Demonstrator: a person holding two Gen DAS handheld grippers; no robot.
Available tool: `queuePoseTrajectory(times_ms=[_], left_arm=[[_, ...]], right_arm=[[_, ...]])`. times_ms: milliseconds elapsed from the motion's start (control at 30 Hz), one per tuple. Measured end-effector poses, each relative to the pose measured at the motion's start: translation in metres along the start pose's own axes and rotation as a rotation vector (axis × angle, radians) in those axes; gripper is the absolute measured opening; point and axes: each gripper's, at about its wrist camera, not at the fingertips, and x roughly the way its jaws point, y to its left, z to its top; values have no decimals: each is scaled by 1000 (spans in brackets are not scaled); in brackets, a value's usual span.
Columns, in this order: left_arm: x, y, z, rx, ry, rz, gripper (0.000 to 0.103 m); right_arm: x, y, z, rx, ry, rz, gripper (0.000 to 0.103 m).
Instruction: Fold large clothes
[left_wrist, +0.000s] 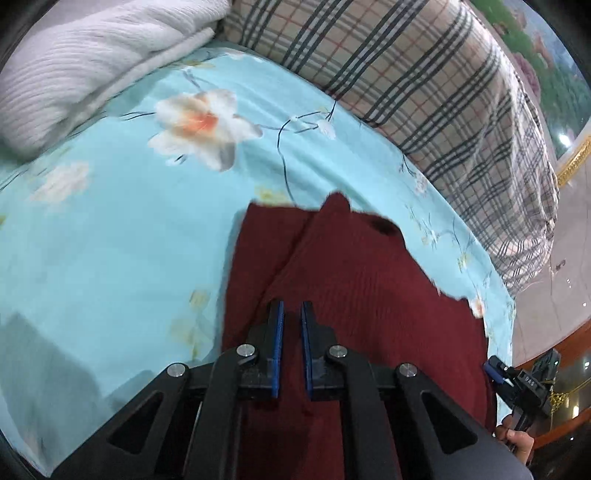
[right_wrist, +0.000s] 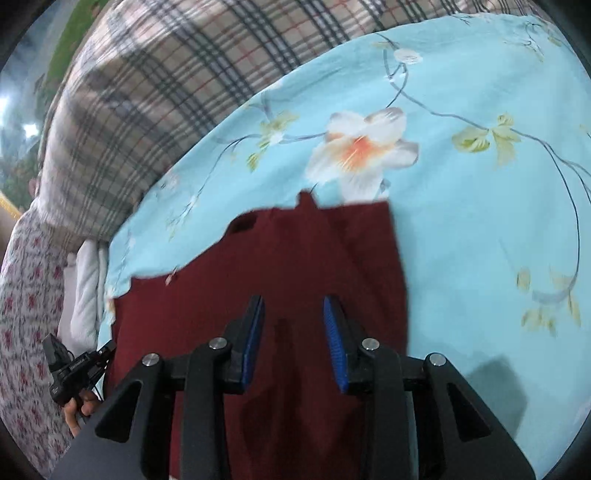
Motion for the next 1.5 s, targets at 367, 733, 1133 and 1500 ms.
queuePoseTrajectory(times_ms=[367, 733, 1133, 1500], left_arm=[[-87, -20, -128, -9, 50, -51, 54], [-62, -19, -142, -124, 26, -91, 92], [-24, -13, -97, -197, -64, -31, 20], [-73, -119, -76, 60, -161, -147, 16]], right_arm=[[-29, 60, -69, -71, 23, 145, 34], [-23, 69, -123, -36, 68, 191, 30], [25, 149, -91, -238, 123, 161, 15], [75, 154, -95, -330, 273, 67, 9]])
